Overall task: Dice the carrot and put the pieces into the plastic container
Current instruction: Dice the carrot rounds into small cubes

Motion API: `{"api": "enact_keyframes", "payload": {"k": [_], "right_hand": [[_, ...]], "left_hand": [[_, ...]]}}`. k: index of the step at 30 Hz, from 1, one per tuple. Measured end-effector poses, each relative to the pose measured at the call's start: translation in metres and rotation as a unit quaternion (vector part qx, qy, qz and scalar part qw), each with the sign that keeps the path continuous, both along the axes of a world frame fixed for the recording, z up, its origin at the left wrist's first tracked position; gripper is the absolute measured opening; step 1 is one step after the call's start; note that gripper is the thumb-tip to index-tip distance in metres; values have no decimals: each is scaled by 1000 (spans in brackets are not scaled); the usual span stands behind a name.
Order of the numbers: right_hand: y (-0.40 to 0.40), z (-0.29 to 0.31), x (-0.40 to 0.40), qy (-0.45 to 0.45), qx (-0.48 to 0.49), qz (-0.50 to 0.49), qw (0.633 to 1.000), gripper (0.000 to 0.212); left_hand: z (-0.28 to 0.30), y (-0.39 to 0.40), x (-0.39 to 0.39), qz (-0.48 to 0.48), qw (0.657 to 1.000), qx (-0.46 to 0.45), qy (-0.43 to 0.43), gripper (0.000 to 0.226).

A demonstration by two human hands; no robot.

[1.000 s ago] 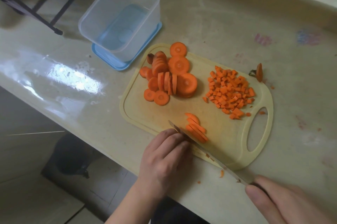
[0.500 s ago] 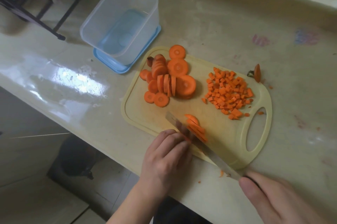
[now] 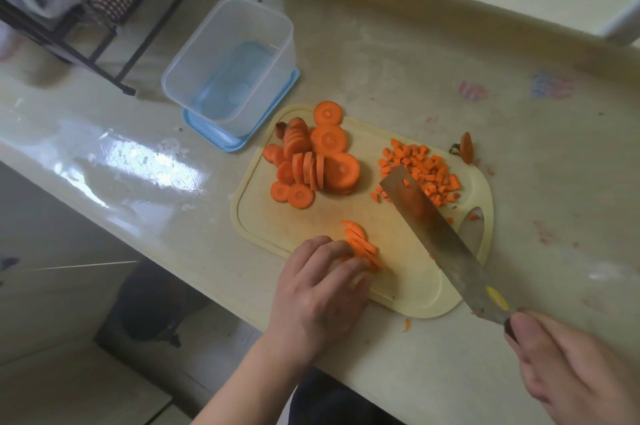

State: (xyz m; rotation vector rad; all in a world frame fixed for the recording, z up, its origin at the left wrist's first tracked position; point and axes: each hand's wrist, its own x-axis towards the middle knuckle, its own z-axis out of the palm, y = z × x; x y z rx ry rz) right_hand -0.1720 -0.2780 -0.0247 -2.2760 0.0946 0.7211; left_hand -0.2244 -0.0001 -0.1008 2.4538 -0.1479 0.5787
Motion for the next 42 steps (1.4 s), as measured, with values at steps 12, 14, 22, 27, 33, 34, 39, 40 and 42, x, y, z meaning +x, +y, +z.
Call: {"api": "enact_keyframes", "payload": {"k": [12,14,22,27,33,34,39,40,42], "right_hand": [[21,25,-3,44,-6,24,999,88],[18,20,-5,35,-8,38,999,88],[18,17,0,25,-10,66,997,91],[15,13,-1,16,-7,67,998,93],[15,7,-5,38,26,29,999,85],[16,7,-5,47,33,22,998,84],[17,5,-3,50,39,22,998,87],[17,5,-2,52,41,20,998,87],[17,4,-1,51,43,16,998,87]], "left_hand": [[-7,-6,2,-16,999,21,47,14],[-3,-10,7,-8,998,28,60,13],[0,-12,8,3,997,31,67,16],[-3,-17,6,17,997,58,52,15],[-6,-19,6,38,997,48,49,15],[-7,-20,7,42,997,39,49,14],[-9,-22,11,51,998,-3,42,15],[-9,-23,12,52,998,-8,39,15],[-9,-22,13,53,998,-17,35,16]]}}
